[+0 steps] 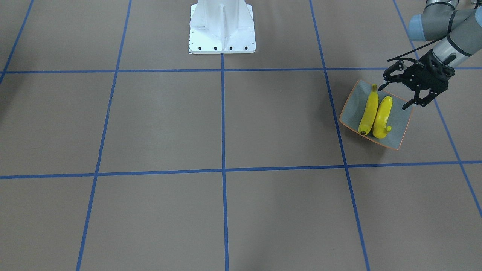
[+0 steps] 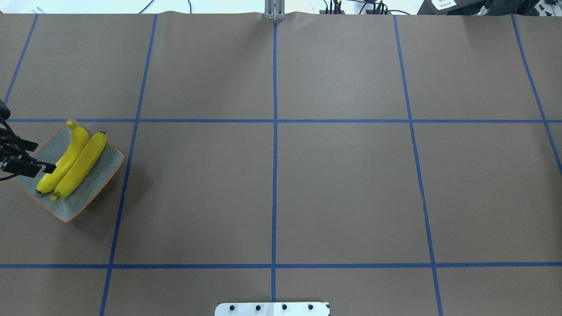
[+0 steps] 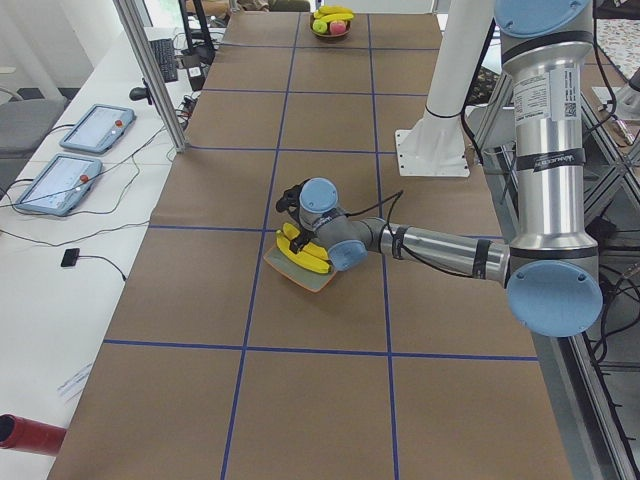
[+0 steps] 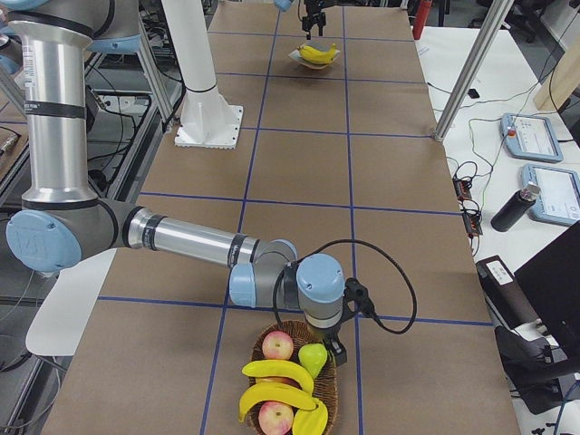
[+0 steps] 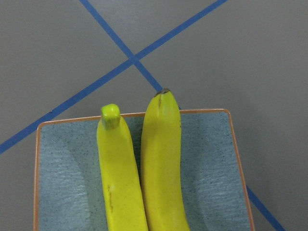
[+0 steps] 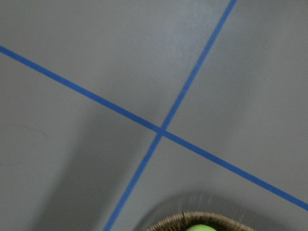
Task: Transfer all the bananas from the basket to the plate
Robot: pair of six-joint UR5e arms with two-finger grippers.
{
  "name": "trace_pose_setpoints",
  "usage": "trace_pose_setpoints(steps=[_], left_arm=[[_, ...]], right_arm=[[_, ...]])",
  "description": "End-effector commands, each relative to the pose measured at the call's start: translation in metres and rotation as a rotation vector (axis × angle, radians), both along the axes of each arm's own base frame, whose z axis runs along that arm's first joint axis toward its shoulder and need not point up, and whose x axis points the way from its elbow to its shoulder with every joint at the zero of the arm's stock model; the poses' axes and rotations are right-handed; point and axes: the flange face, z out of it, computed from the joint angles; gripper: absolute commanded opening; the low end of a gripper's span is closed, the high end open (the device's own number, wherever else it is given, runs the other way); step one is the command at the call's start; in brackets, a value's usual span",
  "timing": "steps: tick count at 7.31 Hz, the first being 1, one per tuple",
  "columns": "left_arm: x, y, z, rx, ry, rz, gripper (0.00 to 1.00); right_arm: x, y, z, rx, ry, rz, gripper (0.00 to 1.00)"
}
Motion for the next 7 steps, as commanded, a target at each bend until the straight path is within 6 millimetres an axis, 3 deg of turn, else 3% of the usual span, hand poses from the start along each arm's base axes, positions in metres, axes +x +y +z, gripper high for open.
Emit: trace_pose_setpoints(steps=[1,5,7], left_arm=[[0.0,0.0,-0.002,0.006,0.003,0.0,1.0],[-0.007,0.001,-0.004,0.018,0.008,-0.011,1.0],[-0.008,0.001,-0.004,0.023,0.012,-0.012,1.0]], right_arm=[[0.008,0.024,0.052,-0.08,0.095,0.107,1.0],[0.001,0.048,0.069,-0.2,0.076,0.298,0.96],[-0.022,0.051,0.086,-0.196,0.083,0.275,0.96]])
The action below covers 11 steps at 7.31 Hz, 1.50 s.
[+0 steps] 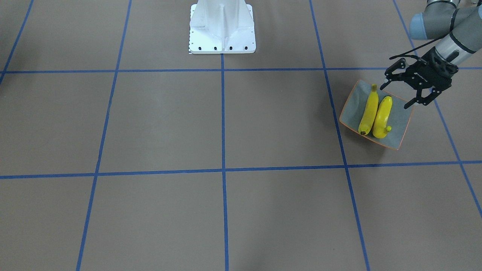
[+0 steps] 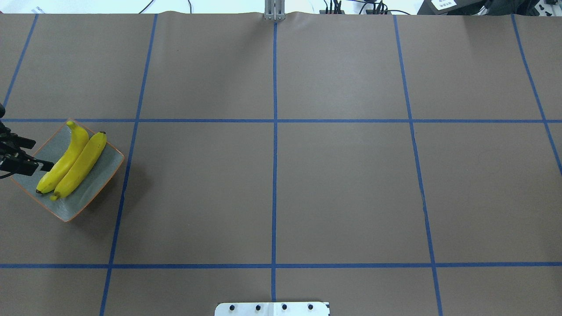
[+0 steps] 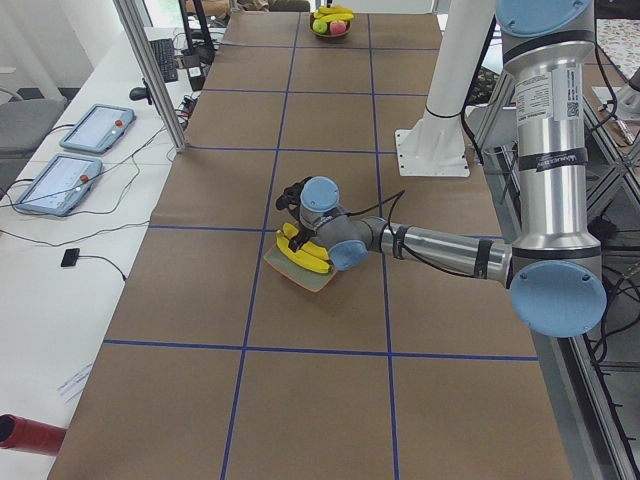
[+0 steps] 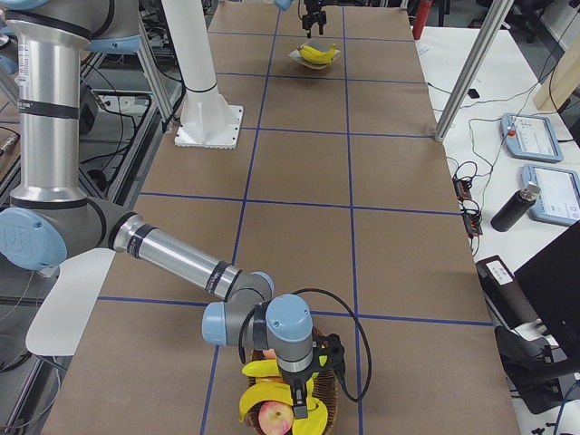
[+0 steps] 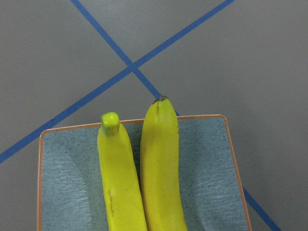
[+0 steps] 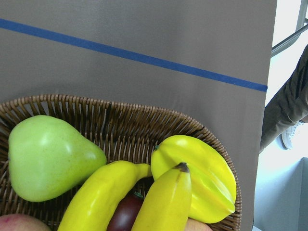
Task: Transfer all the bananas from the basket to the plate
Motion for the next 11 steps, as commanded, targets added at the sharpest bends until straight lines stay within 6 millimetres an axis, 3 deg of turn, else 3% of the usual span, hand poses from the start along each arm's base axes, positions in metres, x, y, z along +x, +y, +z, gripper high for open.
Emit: trace_pose_setpoints(steps=[1,2,4,5,6,7,11], left_arm=[[-0.001,0.0,-0.001,0.006,0.003,-0.001,1.0],[-0.003,0.0,-0.002,0.007,0.003,-0.006,1.0],[-0.004,-0.002,-0.002,0.009,0.003,-0.01,1.0],[-0.004,-0.002,-0.003,0.01,0.005,-0.009,1.0],[-0.004,-0.002,-0.002,0.009,0.003,-0.01,1.0],[-0.004,-0.002,-0.002,0.008,0.004,-0.009,1.0],[-0.002,-0.003,0.005,-0.003,-0.003,-0.009,1.0]], right_arm=[[-0.015,0.011,0.031,0.015,0.033,-0.017,0.96],[-0.015,0.014,0.037,0.024,0.046,-0.018,0.96],[-0.015,0.014,0.037,0.023,0.046,-0.016,0.66],[-0.018,0.012,0.036,0.024,0.041,-0.022,0.47],[-0.021,0.007,0.032,0.034,0.041,-0.027,0.19],[-0.021,0.0,0.027,0.045,0.041,-0.028,0.0],[-0.02,-0.022,-0.016,0.128,0.037,-0.026,0.0]])
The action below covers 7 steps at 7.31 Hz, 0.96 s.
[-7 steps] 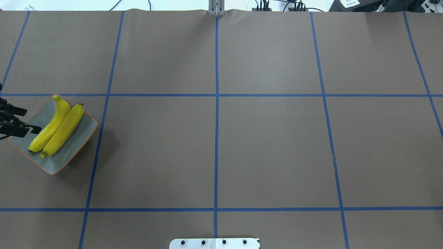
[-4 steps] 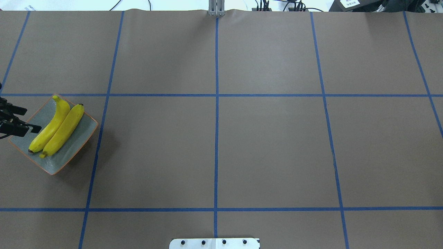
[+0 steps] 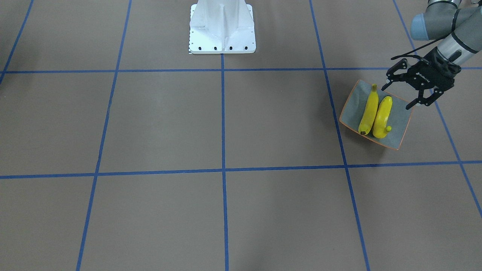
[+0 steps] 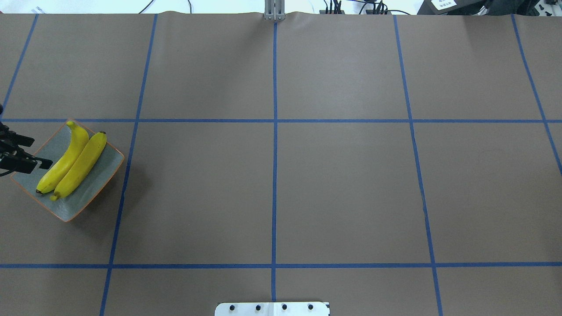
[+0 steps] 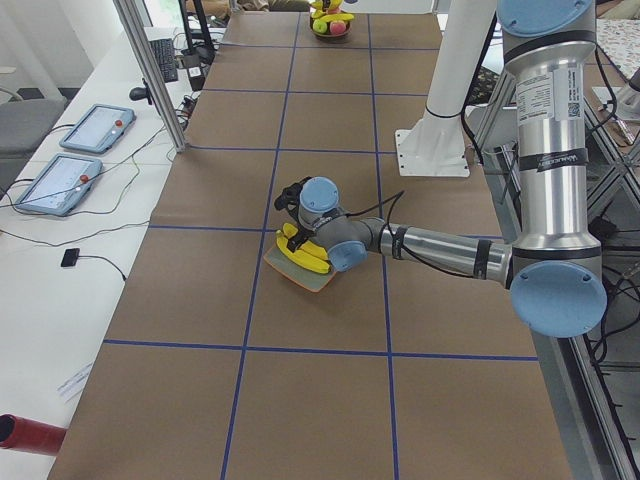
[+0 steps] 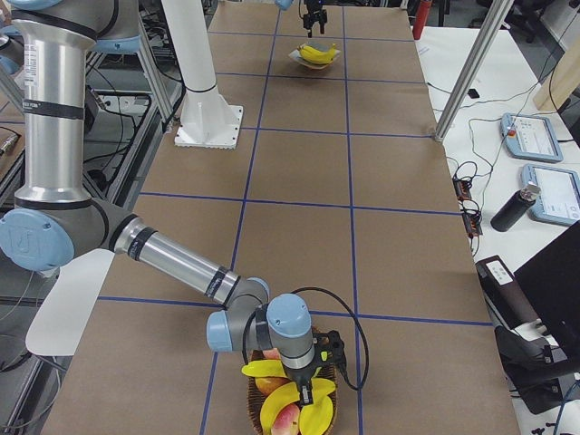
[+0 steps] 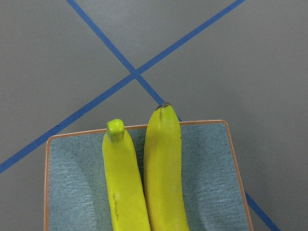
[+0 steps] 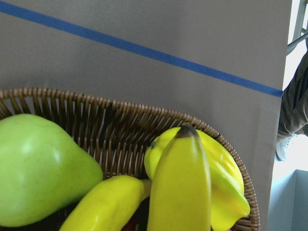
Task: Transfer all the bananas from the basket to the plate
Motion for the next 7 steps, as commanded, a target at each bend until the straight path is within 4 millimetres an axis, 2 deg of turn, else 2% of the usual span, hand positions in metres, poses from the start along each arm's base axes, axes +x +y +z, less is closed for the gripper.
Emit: trace_pose_setpoints(steps=[1,2,3,4,7], left_arm=[[0.0,0.0,0.002,-0.006,-0.002,0.0,1.0],[0.001,-0.001,0.0,-0.003,0.001,0.0,1.0],[0.001,-0.001,-0.003,-0.002,0.005,-0.002,1.0],[0.003,-0.002,-0.011,-0.046,0.024,-0.027,1.0],[0.024,-0.033,-0.069,-0.164,0.13,-0.112,1.0]], right_arm=[[-0.001,-0.013,-0.028,0.025,-0.017,0.004,0.0],[-0.001,-0.032,-0.068,0.017,-0.028,0.017,0.0],[0.0,-0.043,-0.106,0.015,-0.042,0.081,0.0],[-0.008,-0.059,-0.137,0.027,-0.103,0.142,0.0],[-0.079,-0.142,-0.243,0.017,-0.358,0.191,0.0]])
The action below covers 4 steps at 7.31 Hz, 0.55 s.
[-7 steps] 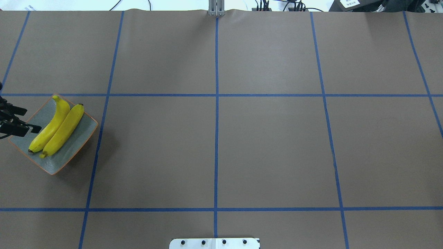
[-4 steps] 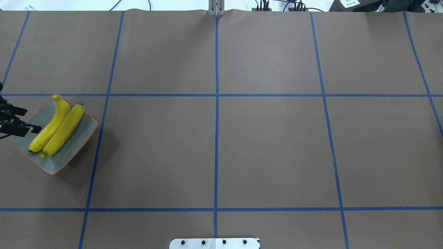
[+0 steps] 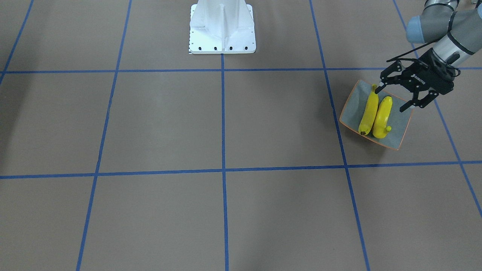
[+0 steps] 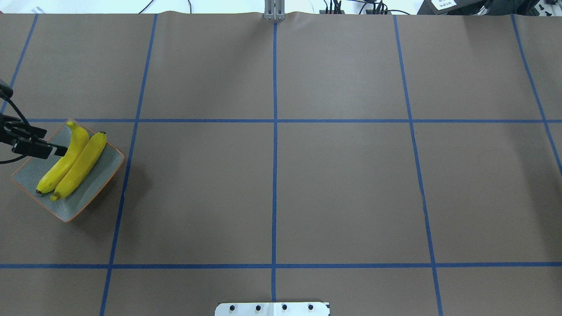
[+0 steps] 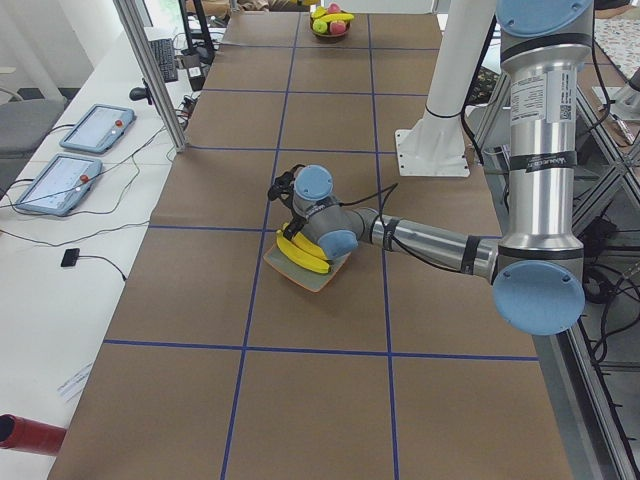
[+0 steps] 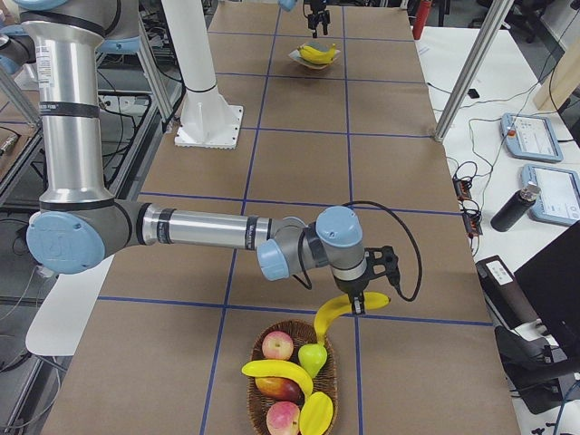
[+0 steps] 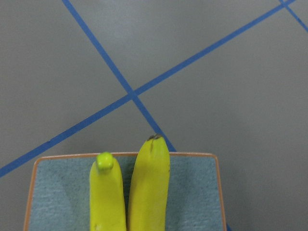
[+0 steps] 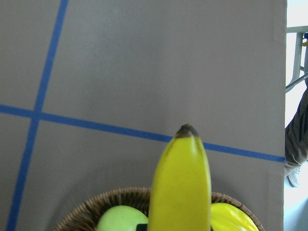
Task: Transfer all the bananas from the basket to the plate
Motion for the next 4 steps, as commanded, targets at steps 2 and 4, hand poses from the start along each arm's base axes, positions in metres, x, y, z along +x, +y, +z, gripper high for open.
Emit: trace_pose_setpoints(steps=[2,4], left_arm=[[0.021,-0.027,-0.061,-0.101,0.107,-0.062,1.0],[0.049,-0.038,-0.102,-0.141,0.168,-0.058,1.0]], right_arm=[[-0.101,-0.063,-0.137,-0.041,-0.222,0.07,0.0],[-0.198,-0.071,-0.238,-0.115,-0.356,0.112,0.0]])
